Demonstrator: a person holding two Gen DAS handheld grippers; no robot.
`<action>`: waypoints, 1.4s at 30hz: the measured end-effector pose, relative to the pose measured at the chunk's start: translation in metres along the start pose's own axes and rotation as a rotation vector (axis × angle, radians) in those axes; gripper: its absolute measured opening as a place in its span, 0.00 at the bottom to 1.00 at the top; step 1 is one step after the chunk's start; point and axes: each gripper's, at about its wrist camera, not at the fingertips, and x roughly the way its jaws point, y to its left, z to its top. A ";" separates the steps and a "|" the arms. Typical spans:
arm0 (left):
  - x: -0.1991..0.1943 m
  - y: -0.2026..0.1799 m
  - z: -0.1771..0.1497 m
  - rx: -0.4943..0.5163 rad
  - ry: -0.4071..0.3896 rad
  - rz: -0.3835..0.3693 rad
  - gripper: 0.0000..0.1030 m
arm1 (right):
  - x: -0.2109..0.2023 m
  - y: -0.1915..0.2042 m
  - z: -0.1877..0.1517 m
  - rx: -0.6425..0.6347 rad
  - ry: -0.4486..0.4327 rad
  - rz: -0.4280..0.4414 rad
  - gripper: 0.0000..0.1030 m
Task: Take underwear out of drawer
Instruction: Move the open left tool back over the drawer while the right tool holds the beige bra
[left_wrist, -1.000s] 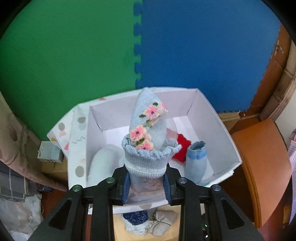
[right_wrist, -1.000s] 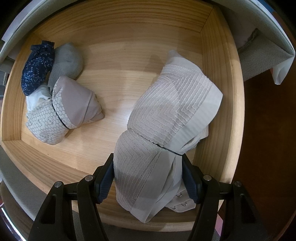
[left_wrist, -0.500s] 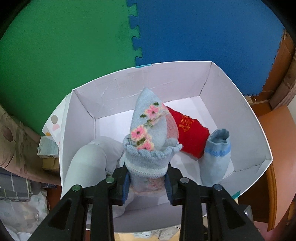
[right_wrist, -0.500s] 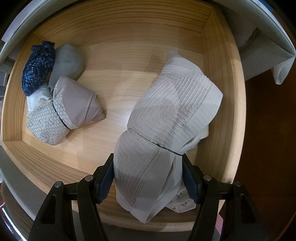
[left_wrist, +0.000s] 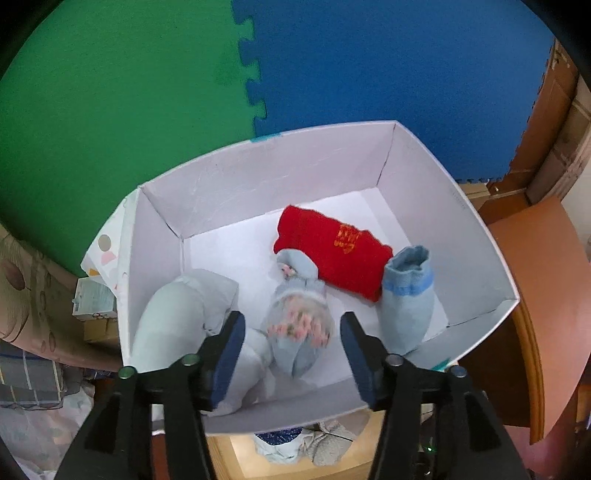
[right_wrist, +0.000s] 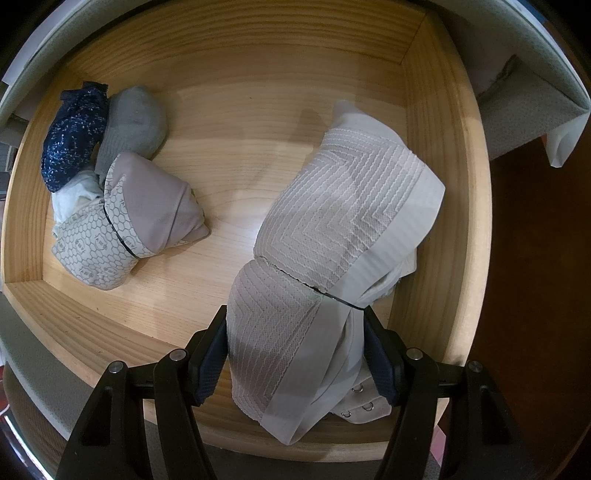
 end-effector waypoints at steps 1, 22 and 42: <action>-0.005 0.001 0.000 -0.001 -0.007 -0.001 0.55 | 0.000 0.000 0.000 0.000 -0.001 0.000 0.62; -0.072 0.041 -0.094 -0.056 -0.049 0.057 0.55 | 0.003 0.000 0.004 -0.009 0.007 -0.014 0.62; 0.013 0.068 -0.232 -0.262 0.040 0.155 0.55 | 0.003 0.003 0.006 -0.016 0.009 -0.020 0.62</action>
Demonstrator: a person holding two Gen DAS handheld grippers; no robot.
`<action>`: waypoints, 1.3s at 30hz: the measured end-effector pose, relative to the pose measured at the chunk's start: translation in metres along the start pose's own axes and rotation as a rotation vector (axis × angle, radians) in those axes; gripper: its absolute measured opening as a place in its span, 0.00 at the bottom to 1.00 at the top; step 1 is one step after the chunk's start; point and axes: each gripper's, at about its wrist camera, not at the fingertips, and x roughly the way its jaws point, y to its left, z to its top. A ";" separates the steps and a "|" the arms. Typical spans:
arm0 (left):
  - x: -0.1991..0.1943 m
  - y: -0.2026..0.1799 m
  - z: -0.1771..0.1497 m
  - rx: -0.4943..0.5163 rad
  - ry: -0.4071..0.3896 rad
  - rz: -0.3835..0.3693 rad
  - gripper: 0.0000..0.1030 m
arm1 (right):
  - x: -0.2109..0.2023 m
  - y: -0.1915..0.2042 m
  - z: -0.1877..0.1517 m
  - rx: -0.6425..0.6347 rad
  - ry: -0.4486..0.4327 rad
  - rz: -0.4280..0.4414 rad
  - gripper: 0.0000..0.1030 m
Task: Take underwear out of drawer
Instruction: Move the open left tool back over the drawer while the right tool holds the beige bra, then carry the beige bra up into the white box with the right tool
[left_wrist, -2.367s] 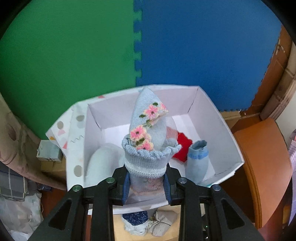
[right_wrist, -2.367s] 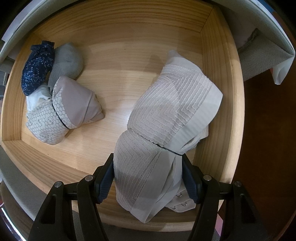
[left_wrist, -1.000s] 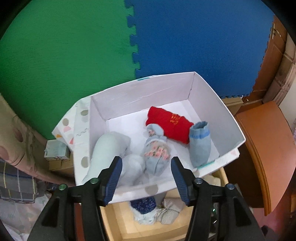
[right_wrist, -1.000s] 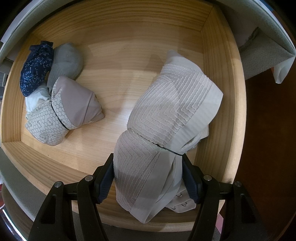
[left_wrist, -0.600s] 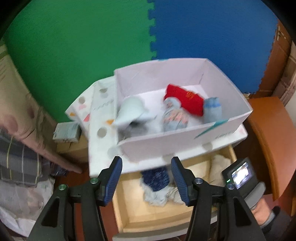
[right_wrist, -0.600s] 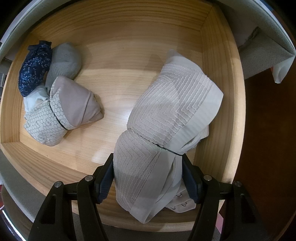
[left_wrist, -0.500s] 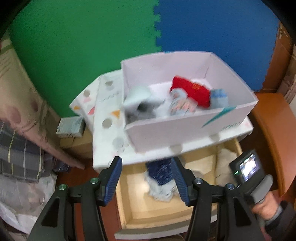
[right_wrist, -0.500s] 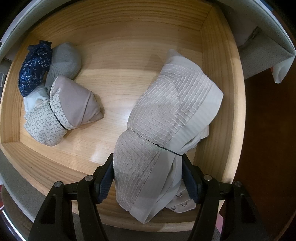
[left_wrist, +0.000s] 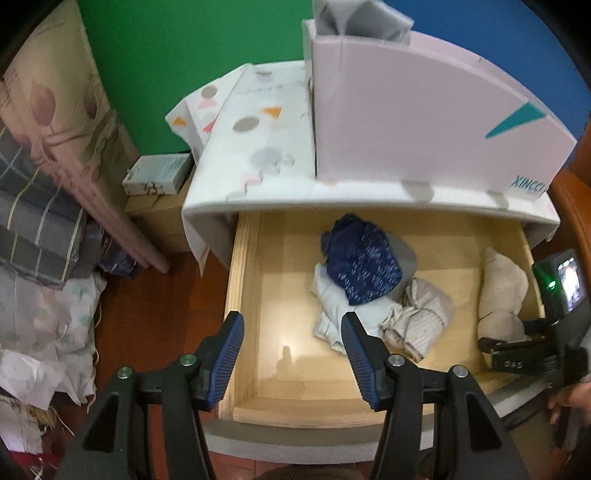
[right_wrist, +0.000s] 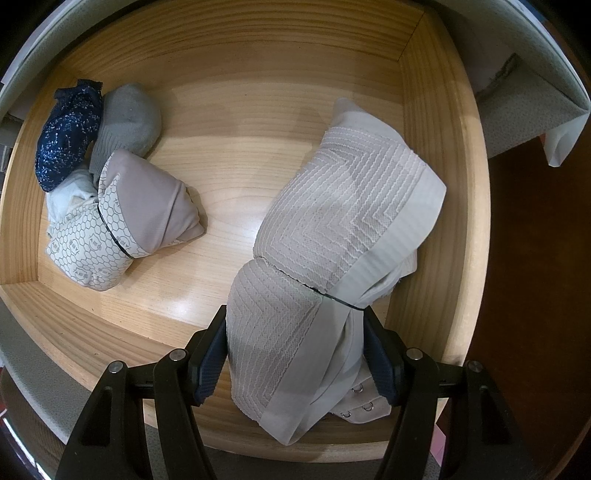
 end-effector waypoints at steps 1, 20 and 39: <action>0.004 0.000 -0.004 -0.004 0.004 0.002 0.55 | 0.000 0.000 0.000 0.000 0.000 0.000 0.62; 0.044 -0.003 -0.042 -0.036 0.015 0.031 0.55 | 0.000 0.000 0.001 0.003 -0.005 0.001 0.62; 0.049 0.014 -0.046 -0.116 0.013 0.011 0.55 | -0.026 -0.007 -0.012 -0.010 -0.156 0.019 0.60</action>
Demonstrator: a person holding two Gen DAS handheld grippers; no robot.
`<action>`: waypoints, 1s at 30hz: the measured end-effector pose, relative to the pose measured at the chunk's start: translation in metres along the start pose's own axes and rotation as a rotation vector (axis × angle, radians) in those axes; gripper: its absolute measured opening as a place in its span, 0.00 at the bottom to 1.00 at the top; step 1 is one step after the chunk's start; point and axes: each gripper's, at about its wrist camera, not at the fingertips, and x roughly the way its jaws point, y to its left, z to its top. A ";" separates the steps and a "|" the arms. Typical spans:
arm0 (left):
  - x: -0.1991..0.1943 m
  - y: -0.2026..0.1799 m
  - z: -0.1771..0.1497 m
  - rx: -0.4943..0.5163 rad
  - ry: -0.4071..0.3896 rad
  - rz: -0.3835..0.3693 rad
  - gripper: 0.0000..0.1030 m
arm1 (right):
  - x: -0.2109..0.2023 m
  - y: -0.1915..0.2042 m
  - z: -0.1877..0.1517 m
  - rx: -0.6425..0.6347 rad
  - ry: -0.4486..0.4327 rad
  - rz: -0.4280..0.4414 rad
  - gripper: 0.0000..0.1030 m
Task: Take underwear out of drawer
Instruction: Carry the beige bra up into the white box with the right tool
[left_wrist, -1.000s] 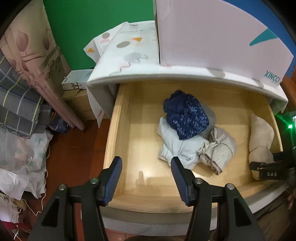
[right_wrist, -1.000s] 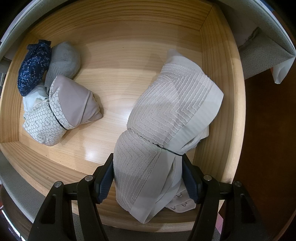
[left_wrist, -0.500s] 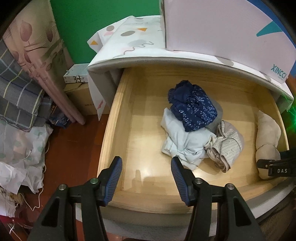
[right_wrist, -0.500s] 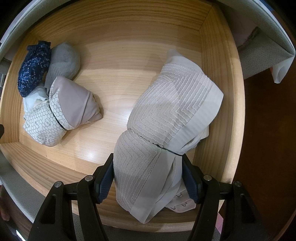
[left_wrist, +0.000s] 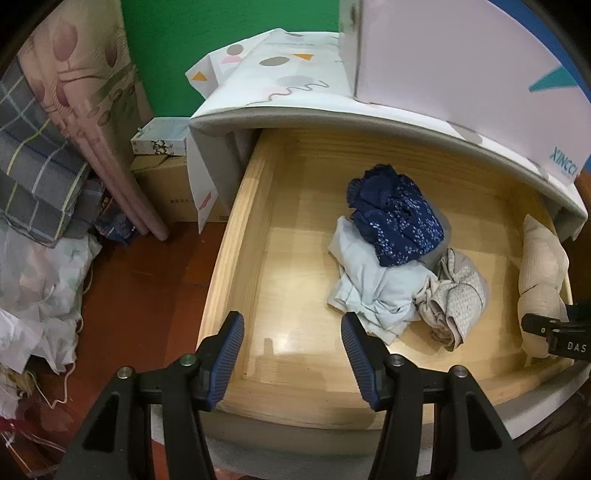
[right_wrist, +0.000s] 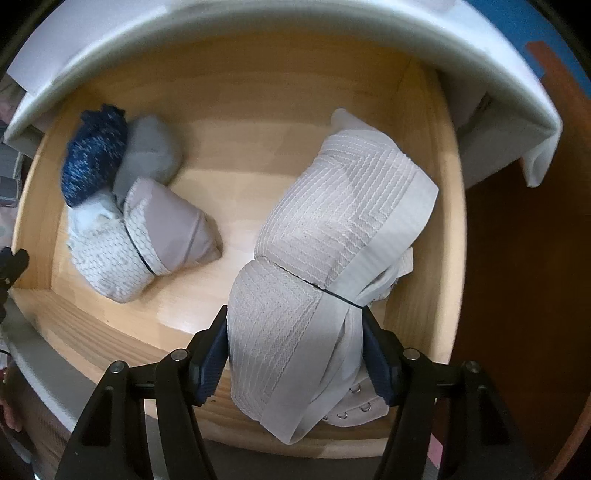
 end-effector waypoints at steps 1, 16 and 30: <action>0.000 0.002 0.000 -0.009 0.001 0.001 0.55 | -0.003 -0.001 -0.001 0.004 -0.013 0.005 0.60; 0.002 0.006 0.001 -0.029 0.004 -0.013 0.55 | -0.082 -0.018 -0.017 0.023 -0.124 0.088 0.59; 0.001 0.008 0.000 -0.036 -0.002 -0.012 0.55 | -0.164 -0.003 -0.028 -0.023 -0.208 0.166 0.58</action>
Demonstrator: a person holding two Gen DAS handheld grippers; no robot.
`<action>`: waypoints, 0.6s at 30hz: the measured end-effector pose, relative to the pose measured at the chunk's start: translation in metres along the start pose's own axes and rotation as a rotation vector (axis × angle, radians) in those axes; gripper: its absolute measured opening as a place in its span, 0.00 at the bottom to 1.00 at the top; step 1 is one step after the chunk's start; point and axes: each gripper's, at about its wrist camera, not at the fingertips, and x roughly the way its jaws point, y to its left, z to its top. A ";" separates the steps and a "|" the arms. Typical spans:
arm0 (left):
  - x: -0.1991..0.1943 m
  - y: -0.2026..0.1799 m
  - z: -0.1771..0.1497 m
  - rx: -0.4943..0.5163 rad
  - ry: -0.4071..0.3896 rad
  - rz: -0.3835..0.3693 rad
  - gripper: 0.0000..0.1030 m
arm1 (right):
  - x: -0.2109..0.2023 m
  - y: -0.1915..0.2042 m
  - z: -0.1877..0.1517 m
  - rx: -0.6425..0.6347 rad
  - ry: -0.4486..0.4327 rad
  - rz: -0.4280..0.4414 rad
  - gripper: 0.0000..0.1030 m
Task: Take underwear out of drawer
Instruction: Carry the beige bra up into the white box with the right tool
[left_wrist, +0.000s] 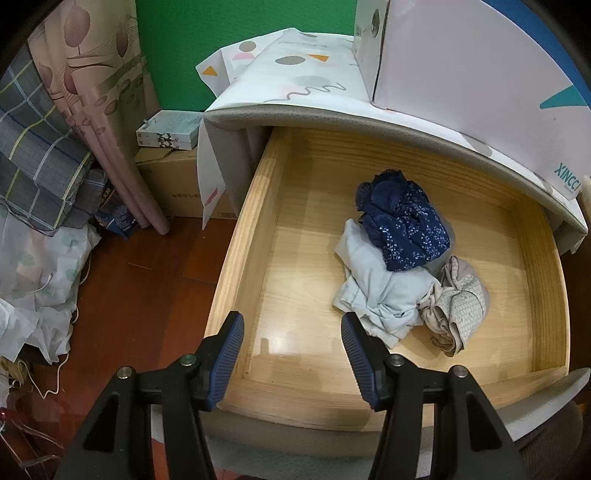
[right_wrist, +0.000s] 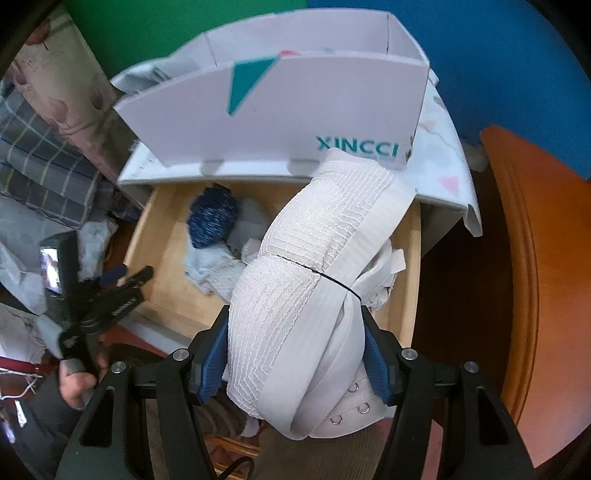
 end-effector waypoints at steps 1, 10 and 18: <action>0.000 0.000 0.000 0.000 0.000 0.000 0.55 | -0.007 0.002 0.001 -0.007 -0.008 -0.001 0.58; -0.002 0.004 -0.001 -0.018 -0.011 -0.003 0.55 | -0.040 0.020 0.020 -0.040 -0.096 0.000 0.58; -0.003 0.009 -0.001 -0.043 -0.013 -0.020 0.55 | -0.070 0.019 0.073 -0.030 -0.194 -0.026 0.58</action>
